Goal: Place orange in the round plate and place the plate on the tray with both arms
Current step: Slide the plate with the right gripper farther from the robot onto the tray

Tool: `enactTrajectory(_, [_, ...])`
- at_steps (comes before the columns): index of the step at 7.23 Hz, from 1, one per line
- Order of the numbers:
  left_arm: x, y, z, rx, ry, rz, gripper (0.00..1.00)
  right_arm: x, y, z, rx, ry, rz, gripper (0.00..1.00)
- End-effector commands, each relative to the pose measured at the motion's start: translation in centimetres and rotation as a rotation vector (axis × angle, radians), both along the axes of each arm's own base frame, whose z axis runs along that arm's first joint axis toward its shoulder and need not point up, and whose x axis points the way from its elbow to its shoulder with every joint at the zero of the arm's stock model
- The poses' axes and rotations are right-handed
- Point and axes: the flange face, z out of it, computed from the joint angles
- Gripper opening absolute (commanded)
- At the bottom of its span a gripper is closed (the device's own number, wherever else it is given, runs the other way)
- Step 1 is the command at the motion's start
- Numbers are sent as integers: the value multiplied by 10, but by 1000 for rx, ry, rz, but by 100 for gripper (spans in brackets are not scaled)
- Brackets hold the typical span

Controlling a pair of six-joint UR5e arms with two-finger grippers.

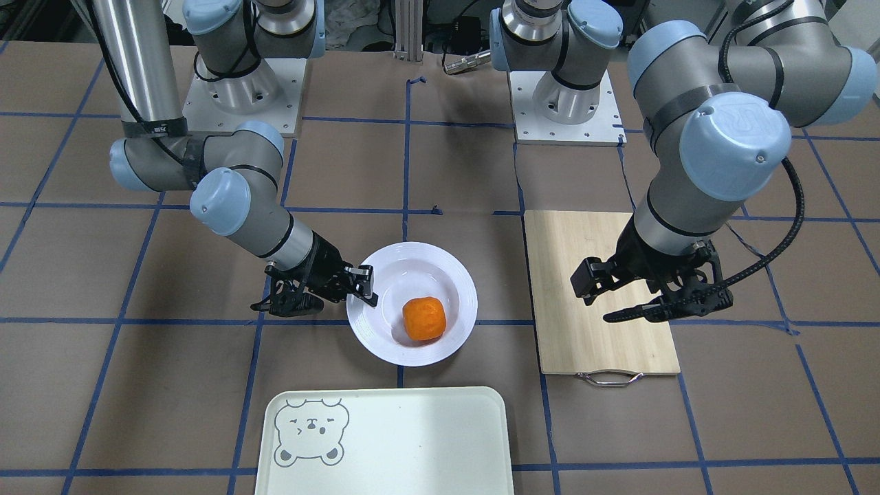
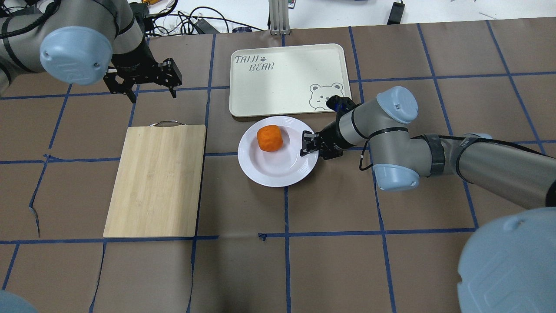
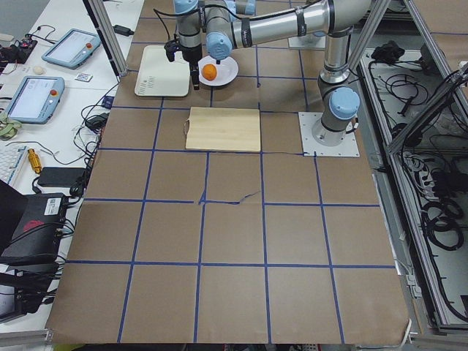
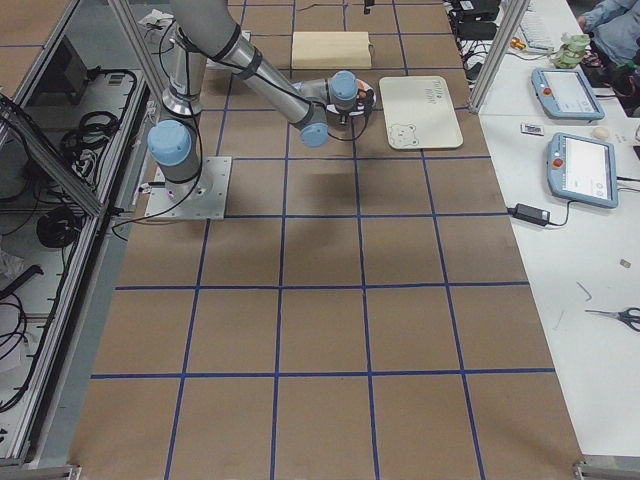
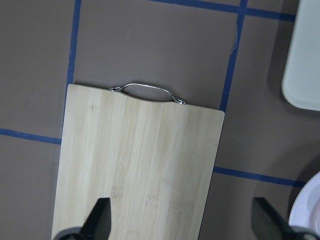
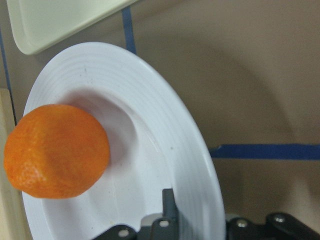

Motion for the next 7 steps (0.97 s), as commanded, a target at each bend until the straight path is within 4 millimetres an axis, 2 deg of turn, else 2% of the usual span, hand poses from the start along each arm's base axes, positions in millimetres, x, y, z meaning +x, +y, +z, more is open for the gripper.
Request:
enactTrajectory(1, [0,0,0,0,1,0,100,0,-35,30,-79,-7,-16,0])
enactTrajectory(2, [0,0,-1,2,1,0,100,1,-70,44,-117,1,-19,0])
enactTrajectory(4, [0,0,0,0,1,2,100,1,-164,38,-173,52,-34,0])
enactTrajectory(5, [0,0,0,-1,1,0,100,2,-197,31,-175,59,-32,0])
enactTrajectory(6, [0,-1,-1,0,1,2,100,0,-217,15,-173,95,-40,0])
enactTrajectory(7, [0,-1,-1,0,1,2,100,0,-226,-5,-155,99,-44,0])
